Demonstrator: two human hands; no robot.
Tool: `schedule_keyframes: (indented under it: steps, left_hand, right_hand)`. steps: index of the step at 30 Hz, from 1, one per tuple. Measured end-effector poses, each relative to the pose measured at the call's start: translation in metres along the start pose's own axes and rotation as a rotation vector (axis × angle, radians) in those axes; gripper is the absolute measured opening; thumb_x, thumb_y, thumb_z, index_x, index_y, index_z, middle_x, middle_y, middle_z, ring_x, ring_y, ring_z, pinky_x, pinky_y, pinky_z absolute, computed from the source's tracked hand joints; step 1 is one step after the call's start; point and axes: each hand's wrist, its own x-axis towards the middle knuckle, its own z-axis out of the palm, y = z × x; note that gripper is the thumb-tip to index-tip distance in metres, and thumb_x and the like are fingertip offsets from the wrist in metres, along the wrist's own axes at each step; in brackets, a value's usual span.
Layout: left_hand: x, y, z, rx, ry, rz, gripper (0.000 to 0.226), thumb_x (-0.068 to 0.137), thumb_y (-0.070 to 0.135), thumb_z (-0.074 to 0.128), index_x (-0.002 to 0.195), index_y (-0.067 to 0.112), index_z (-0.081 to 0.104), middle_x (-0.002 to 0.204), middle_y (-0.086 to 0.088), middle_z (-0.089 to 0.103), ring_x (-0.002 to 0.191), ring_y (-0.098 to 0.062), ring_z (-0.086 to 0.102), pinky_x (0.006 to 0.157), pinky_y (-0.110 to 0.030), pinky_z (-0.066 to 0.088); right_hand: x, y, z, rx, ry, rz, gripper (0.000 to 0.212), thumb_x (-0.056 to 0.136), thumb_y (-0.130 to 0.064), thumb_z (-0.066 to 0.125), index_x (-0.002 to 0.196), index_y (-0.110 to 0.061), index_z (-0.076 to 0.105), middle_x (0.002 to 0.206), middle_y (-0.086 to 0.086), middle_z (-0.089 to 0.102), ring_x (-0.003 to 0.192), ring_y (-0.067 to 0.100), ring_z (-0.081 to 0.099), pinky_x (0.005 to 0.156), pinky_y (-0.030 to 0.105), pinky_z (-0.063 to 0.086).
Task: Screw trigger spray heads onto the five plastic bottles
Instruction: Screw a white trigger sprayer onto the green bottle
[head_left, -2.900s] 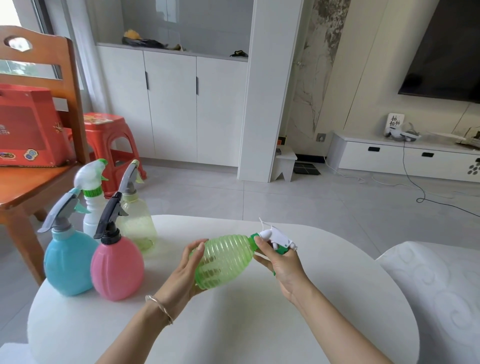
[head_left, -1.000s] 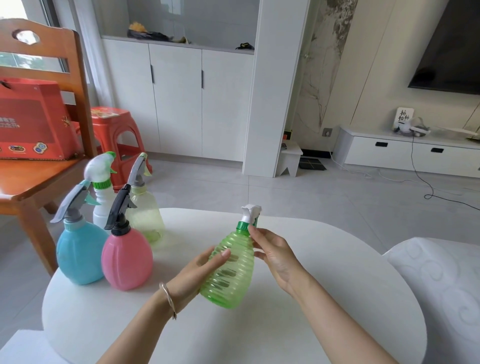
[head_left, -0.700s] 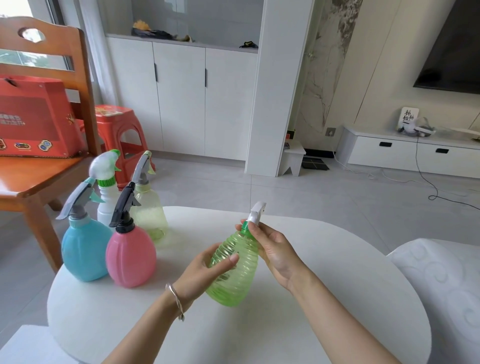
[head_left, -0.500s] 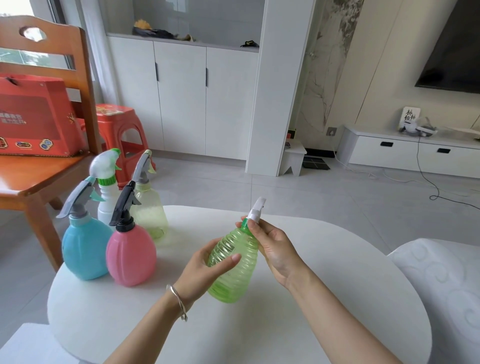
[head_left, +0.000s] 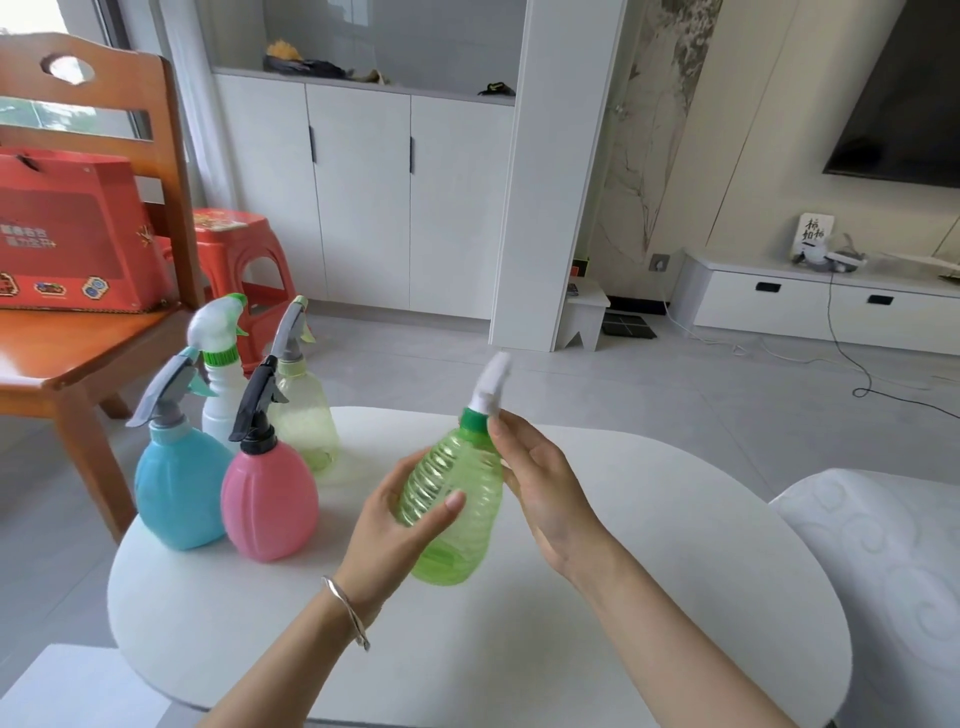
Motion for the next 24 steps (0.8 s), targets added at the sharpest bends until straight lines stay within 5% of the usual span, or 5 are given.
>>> schedule_keyframes:
  steps: [7,10,16,18,24]
  left_hand:
    - [-0.014,0.025,-0.054,-0.038,0.163,0.099,0.049,0.062,0.063,0.065,0.108,0.049,0.056,0.1,0.023,0.072,0.094,0.003,0.067,0.072,-0.012,0.052]
    - [-0.021,0.034,-0.073,-0.015,0.244,0.154,0.058,0.067,0.07,0.057,0.117,0.041,0.053,0.109,0.009,0.069,0.105,-0.011,0.066,0.083,-0.026,0.053]
    - [-0.039,0.045,-0.124,0.032,0.334,0.174,0.043,0.071,0.064,0.051,0.112,0.052,0.051,0.114,0.005,0.066,0.108,-0.014,0.063,0.09,-0.03,0.053]
    - [-0.047,0.044,-0.142,0.12,0.35,0.167,0.054,0.071,0.062,0.051,0.121,0.041,0.048,0.123,-0.004,0.06,0.114,-0.02,0.06,0.096,-0.04,0.05]
    - [-0.062,0.033,-0.196,0.358,0.29,0.099,0.059,0.074,0.053,0.066,0.125,0.026,0.052,0.123,-0.004,0.061,0.115,-0.02,0.058,0.094,-0.037,0.051]
  right_hand:
    - [-0.026,0.007,0.049,-0.211,-0.199,-0.048,0.051,0.079,-0.036,0.067,0.127,-0.033,0.053,0.129,-0.01,0.06,0.117,0.007,0.056,0.098,0.027,0.047]
    - [-0.023,0.002,0.081,-0.284,-0.22,-0.119,0.056,0.076,-0.028,0.076,0.124,-0.039,0.05,0.125,-0.017,0.058,0.112,-0.001,0.055,0.092,0.02,0.047]
    - [-0.02,0.015,0.139,-0.263,-0.288,-0.174,0.067,0.077,-0.017,0.076,0.135,-0.025,0.042,0.122,-0.021,0.056,0.103,-0.014,0.056,0.074,0.005,0.047]
    - [-0.021,0.027,0.156,-0.271,-0.289,-0.178,0.069,0.076,-0.016,0.077,0.135,-0.024,0.041,0.123,-0.022,0.056,0.107,-0.012,0.056,0.081,0.012,0.051]
    - [-0.025,0.067,0.188,-0.329,-0.233,-0.199,0.073,0.073,-0.019,0.079,0.135,-0.024,0.042,0.137,-0.005,0.046,0.122,0.013,0.053,0.098,0.038,0.05]
